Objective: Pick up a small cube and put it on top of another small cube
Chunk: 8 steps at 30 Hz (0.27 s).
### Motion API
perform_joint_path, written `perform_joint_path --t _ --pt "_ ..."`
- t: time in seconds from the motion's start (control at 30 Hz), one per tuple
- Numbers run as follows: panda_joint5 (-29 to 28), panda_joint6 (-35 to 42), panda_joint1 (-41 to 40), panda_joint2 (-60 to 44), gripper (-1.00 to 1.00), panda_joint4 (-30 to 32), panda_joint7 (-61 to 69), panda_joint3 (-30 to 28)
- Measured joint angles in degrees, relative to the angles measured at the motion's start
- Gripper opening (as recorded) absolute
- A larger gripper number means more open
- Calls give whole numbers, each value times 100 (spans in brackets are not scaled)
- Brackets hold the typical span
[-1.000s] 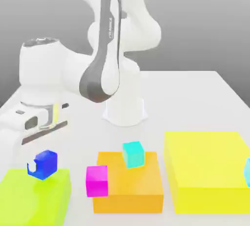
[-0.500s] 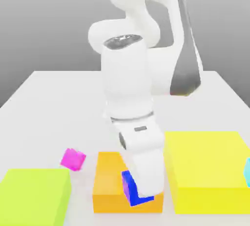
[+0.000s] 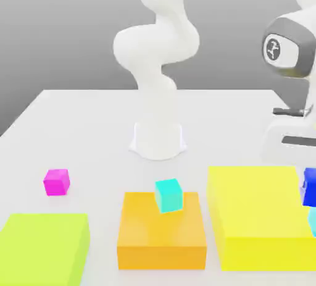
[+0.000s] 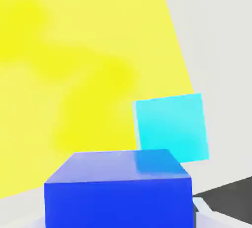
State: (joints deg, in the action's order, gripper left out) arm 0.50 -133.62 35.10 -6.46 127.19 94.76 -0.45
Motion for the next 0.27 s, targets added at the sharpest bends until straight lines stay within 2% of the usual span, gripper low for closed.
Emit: perform_joint_path --t 0.07,0.1,0.27 --pt "-51 -347 10 -286 -100 65 52 28" --pt "-61 -551 9 -442 100 114 61 32" --pt "-61 -551 9 -442 100 114 60 32"
